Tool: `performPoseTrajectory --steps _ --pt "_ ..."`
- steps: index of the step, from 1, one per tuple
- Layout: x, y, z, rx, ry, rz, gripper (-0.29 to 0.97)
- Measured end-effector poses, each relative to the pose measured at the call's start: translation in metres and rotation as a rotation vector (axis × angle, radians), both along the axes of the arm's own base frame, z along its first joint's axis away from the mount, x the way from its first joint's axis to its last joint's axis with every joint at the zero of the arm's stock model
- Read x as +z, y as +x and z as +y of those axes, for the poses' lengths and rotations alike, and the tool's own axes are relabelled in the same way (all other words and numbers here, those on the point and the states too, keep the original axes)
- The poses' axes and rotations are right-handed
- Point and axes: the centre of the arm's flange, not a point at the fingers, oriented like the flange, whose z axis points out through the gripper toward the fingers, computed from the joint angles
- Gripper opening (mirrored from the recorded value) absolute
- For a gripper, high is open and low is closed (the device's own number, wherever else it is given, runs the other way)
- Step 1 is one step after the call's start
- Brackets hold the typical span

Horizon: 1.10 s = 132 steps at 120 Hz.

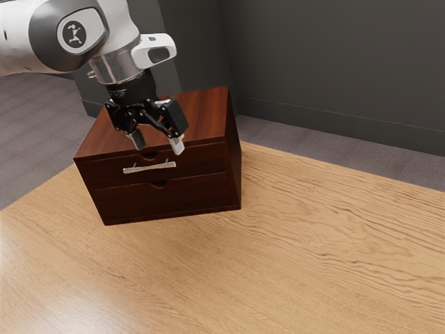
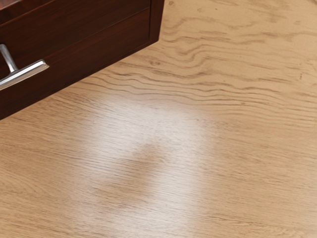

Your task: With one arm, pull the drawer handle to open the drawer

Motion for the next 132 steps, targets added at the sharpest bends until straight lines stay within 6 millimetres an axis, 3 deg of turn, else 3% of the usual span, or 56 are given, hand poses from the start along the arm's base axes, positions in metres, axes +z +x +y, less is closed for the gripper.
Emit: performPoseTrajectory --steps 24,34,44,49,54,66,78,101,132 --pt "0.006 -0.003 0.004 0.008 -0.027 -0.012 0.68" --pt "0.066 -0.032 0.004 -0.018 -0.013 -0.132 0.68" --pt "0.133 -0.085 0.003 -0.1 0.025 -0.268 0.68" --pt "0.149 -0.1 0.001 -0.175 0.038 -0.305 0.68" --pt "0.153 -0.104 -0.009 -0.267 0.037 -0.312 0.68" --pt "0.13 -0.073 -0.021 -0.451 0.03 -0.271 0.68" --pt "0.115 -0.055 -0.021 -0.585 0.072 -0.254 0.68" --pt "0.056 -0.001 0.0 -0.77 0.163 -0.183 0.68" --pt "0.0 0.057 0.031 -0.977 0.316 -0.203 0.67"
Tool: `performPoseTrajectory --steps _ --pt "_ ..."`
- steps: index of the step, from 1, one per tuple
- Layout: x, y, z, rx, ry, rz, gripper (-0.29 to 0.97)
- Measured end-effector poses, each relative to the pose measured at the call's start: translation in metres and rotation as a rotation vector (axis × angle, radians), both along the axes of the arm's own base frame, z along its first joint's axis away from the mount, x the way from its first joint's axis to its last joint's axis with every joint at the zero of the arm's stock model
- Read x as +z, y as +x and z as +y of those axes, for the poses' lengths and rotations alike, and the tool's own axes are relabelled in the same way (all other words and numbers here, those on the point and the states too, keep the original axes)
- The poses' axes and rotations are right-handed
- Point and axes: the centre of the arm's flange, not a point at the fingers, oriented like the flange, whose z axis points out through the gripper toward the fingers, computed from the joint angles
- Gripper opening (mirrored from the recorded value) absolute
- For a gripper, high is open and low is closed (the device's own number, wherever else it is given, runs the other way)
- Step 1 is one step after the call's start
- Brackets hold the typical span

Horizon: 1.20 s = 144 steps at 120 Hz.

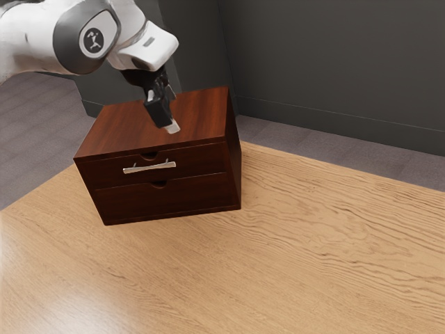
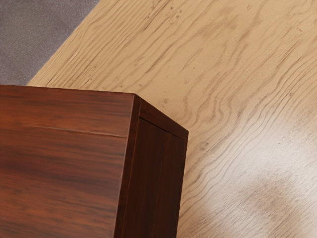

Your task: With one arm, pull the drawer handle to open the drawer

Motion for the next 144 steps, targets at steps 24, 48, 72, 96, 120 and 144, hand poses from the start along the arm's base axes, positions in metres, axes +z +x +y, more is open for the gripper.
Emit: performPoseTrajectory --steps 24,48,72,96,120,144 --pt "0.006 -0.004 0.041 -0.078 0.088 -0.059 0.65" --pt "0.0 -0.015 0.064 -0.124 0.125 -0.032 0.57" --pt "-0.017 -0.015 0.071 -0.118 0.112 0.011 0.43" --pt "-0.048 -0.025 0.068 -0.094 0.069 0.039 0.31" --pt "-0.066 -0.038 0.07 -0.055 0.049 -0.001 0.27" --pt "-0.073 -0.048 0.073 -0.013 0.04 -0.016 0.24"
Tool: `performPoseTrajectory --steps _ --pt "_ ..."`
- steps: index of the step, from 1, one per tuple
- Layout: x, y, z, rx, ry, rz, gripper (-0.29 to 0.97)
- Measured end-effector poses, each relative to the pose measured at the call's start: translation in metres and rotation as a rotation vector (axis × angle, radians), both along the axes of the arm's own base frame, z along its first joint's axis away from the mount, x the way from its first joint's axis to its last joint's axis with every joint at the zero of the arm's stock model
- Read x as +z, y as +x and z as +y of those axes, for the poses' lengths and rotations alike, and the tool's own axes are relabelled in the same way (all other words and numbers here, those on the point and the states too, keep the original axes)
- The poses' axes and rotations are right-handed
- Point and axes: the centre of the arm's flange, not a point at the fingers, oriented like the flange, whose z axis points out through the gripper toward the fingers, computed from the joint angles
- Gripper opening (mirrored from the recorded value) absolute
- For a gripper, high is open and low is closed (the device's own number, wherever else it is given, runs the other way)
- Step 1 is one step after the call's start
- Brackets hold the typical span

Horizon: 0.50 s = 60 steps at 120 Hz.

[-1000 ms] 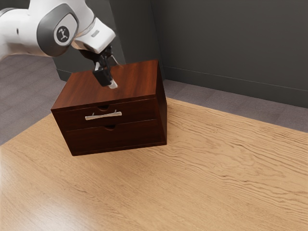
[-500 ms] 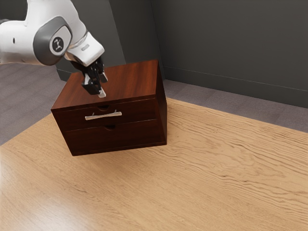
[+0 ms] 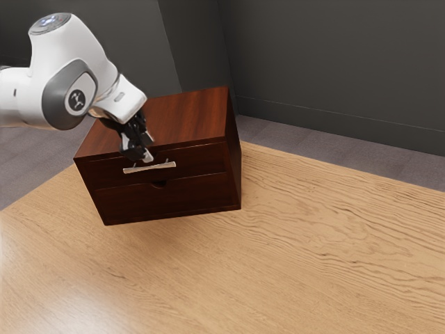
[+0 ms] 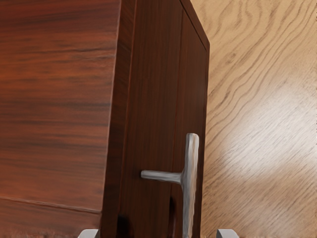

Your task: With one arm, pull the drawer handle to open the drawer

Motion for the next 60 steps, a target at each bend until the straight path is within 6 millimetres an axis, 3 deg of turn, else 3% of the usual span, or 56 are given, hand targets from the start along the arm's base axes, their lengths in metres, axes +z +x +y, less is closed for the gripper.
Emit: performPoseTrajectory --steps 29,60 --pt "-0.004 -0.014 0.01 0.057 0.065 0.015 0.22" --pt "-0.012 -0.02 0.003 0.088 0.061 0.014 0.19"
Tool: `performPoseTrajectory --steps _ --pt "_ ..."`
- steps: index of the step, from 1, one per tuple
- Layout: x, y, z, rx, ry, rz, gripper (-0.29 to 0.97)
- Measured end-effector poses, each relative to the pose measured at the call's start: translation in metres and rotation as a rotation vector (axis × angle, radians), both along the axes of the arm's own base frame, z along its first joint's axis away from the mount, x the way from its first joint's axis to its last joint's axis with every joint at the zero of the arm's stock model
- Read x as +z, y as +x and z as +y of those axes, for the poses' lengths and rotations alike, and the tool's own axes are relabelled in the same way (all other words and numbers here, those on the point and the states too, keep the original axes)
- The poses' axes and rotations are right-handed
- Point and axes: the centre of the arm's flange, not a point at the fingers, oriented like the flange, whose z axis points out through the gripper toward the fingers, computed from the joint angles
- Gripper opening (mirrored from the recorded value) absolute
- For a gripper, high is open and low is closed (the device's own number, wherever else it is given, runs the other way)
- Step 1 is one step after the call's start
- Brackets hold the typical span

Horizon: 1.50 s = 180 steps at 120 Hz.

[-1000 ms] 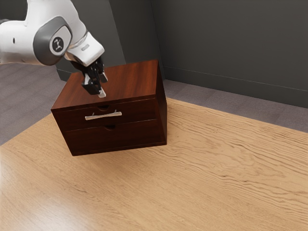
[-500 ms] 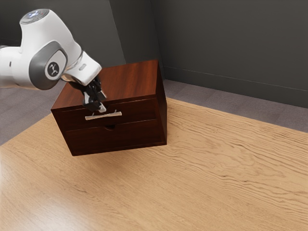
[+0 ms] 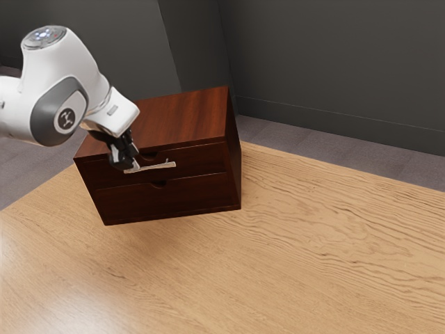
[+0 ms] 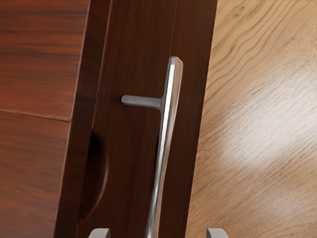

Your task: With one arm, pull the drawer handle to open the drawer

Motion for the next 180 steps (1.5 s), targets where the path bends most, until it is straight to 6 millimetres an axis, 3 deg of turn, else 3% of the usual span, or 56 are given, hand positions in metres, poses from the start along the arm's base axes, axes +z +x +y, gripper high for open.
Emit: performPoseTrajectory --steps 61,113,158,180 --pt "-0.031 0.024 -0.015 0.023 -0.028 0.01 0.13" --pt "-0.034 0.025 -0.014 0.044 -0.033 0.006 0.03" --pt "-0.036 0.01 -0.024 0.034 -0.037 0.016 -0.01" --pt "-0.036 -0.008 -0.014 0.052 -0.038 0.02 -0.02"
